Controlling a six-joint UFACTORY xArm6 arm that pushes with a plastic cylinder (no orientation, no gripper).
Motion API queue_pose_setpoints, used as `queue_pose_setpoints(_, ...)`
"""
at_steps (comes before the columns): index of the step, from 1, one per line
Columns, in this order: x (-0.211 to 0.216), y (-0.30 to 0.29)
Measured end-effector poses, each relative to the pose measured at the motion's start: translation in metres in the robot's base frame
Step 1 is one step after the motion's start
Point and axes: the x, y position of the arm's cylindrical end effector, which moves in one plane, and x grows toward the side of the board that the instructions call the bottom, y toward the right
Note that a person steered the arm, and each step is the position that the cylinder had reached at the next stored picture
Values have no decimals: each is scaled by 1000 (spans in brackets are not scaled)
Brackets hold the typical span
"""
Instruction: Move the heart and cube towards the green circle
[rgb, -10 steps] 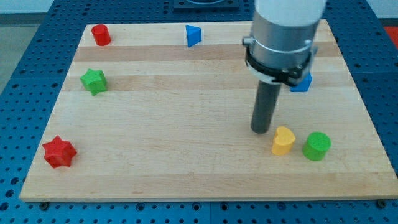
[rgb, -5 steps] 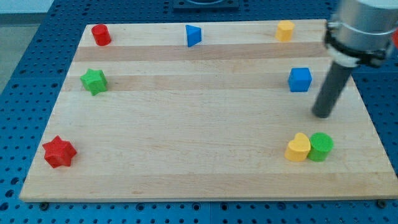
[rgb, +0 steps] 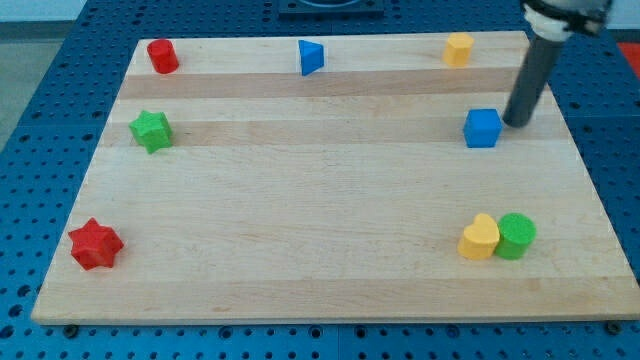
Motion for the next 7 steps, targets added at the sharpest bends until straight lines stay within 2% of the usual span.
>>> queue_pose_setpoints(1,49,4)
queue_pose_setpoints(2,38,10)
queue_pose_setpoints(3,-33,13)
queue_pose_setpoints(4,-72,-18)
queue_pose_setpoints(5,-58,-58)
queue_pose_setpoints(7,17,-51)
